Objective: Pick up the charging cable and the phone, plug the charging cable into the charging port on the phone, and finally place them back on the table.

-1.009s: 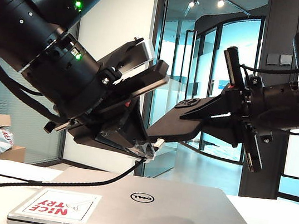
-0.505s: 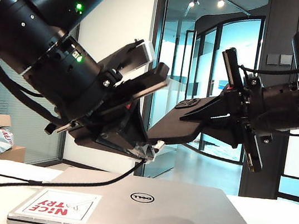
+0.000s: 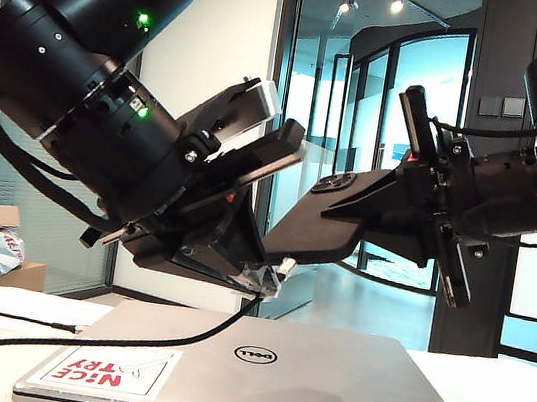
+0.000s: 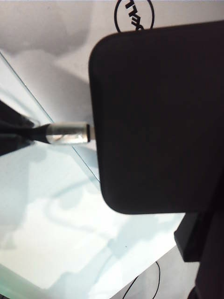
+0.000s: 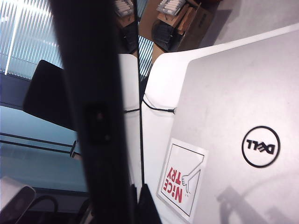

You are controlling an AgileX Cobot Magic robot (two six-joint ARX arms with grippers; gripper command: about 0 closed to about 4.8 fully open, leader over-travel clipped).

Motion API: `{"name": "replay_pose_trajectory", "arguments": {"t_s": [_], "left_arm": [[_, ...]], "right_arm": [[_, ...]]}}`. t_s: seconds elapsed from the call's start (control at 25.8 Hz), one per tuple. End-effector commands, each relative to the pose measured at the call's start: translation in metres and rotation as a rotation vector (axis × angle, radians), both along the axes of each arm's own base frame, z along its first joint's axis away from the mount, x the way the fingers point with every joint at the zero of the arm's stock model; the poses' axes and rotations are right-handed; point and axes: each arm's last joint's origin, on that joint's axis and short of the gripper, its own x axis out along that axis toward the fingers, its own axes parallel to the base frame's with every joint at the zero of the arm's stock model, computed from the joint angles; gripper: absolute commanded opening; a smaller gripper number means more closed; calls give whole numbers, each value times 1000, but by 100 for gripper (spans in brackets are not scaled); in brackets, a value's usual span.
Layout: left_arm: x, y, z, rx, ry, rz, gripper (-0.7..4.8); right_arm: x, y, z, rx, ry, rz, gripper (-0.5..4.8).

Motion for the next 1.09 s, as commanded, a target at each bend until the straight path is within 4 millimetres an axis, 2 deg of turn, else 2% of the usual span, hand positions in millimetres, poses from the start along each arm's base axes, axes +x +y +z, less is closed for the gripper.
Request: {"name": "replay_pose_trajectory", "arguments": {"t_s": [0.04,0.5,0.7,0.82,1.01,1.05,1.09], "left_arm": [[3,-2,6,-41,-43,0,-7],[4,-3,8,-58,-59,0,3],[3,-3,10,-61,-62,0,163],[3,-2,16,-80,-80,0,177],[4,0,42,-112,-112,9,160],[6,1,49,-113,-114,15,116],[7,1,56,-109,-117,17,37]], "right_arm": [[-1,1,1,3,18,37,-6],[0,0,1,-9,8,7,-6],[6,-12,3,-10,-13,-50,-6],[9,-22,3,-11,-14,-85,-6],[14,-41,7,-19,-25,-148,-6],[14,-44,8,-24,-13,-156,-6],[15,-47,9,-34,-3,-159,-6]]}}
